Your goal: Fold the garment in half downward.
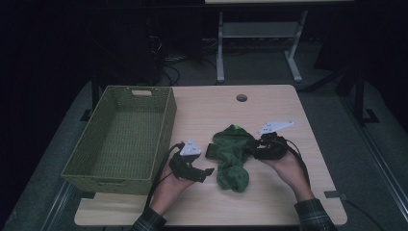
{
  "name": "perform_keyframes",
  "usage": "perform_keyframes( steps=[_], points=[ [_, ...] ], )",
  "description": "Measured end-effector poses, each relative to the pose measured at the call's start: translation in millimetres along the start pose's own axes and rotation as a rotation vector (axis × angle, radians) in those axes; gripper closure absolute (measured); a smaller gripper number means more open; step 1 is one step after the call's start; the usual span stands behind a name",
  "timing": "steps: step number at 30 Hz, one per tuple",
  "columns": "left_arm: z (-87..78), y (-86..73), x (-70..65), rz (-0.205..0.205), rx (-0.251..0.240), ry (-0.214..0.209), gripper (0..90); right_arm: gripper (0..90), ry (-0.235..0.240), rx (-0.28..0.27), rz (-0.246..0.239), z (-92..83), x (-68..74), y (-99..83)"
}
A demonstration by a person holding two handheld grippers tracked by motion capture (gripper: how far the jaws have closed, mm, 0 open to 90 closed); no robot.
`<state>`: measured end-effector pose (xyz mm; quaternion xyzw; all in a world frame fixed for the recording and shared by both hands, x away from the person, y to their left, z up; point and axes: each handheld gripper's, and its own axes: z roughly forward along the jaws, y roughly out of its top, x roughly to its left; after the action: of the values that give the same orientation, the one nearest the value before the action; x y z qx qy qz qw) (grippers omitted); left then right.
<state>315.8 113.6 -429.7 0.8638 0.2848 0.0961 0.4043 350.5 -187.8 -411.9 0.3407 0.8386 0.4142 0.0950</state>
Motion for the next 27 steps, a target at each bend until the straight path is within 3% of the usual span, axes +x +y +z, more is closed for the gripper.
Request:
perform_keyframes(
  steps=[7,15,19,27],
  points=[
    [9.0,25.4,15.6,0.023,-0.028,0.032,35.4,58.0,-0.035,-0.014,0.035,-1.2,-20.6,11.5],
    [34.5,54.7,40.5,0.029,-0.027,0.051,45.1,57.2,-0.070,-0.011,0.076,15.3,-44.6,11.7],
    [51.9,60.1,53.5,0.032,-0.005,0.055,47.4,56.6,-0.072,0.001,0.093,28.6,-55.0,6.8],
    [85.9,58.9,75.8,0.012,-0.017,0.064,48.8,53.6,-0.096,0.020,0.137,48.3,-70.9,-3.9]
  ],
)
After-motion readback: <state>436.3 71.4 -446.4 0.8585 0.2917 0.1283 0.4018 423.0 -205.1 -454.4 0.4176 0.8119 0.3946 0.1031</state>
